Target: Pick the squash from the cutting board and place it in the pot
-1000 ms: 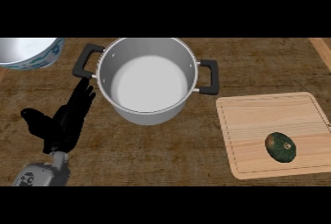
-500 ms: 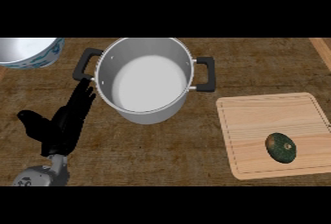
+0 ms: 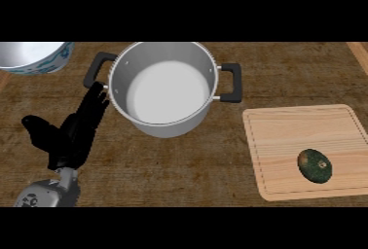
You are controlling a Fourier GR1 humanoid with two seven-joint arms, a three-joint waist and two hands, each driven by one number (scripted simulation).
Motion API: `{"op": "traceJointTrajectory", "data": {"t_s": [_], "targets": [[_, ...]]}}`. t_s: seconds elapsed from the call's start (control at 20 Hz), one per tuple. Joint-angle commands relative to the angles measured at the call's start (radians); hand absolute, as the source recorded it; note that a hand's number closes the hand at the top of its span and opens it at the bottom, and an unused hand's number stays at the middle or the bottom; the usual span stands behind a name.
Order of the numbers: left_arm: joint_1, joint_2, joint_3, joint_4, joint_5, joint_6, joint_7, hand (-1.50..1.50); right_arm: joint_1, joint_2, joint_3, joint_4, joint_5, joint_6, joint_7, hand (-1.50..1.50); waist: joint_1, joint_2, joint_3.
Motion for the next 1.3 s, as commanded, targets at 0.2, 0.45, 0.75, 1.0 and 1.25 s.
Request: {"op": "traceJointTrajectory", "data": {"t_s": [0.2,0.45,0.75,1.0,1.25], "targets": [[-0.065,-0.011,0.033,0.022,-0.008,-0.018,0.044,0.00,-0.034,0.072,0.125,0.060,0.255,-0.002,-0.001,-1.50,0.005,0.003,0.001],[-0.039,-0.029,0.046,0.033,-0.039,-0.036,0.018,0.00,-0.079,0.172,0.117,0.021,0.332,0.023,0.083,-1.50,0.002,0.001,0.000],[0.042,-0.025,0.064,-0.043,-0.035,-0.074,0.030,0.00,-0.027,0.305,0.093,-0.031,0.386,0.015,0.094,-1.50,0.001,0.000,0.000],[-0.011,-0.058,0.089,0.012,-0.045,-0.091,0.030,0.00,-0.076,0.351,0.060,-0.037,0.413,0.109,0.101,-1.50,0.001,0.001,0.000],[-0.014,-0.095,0.065,0.003,-0.096,-0.058,0.024,0.00,0.026,0.441,0.083,-0.149,0.486,0.096,0.188,-1.50,-0.004,0.000,0.000]]}}
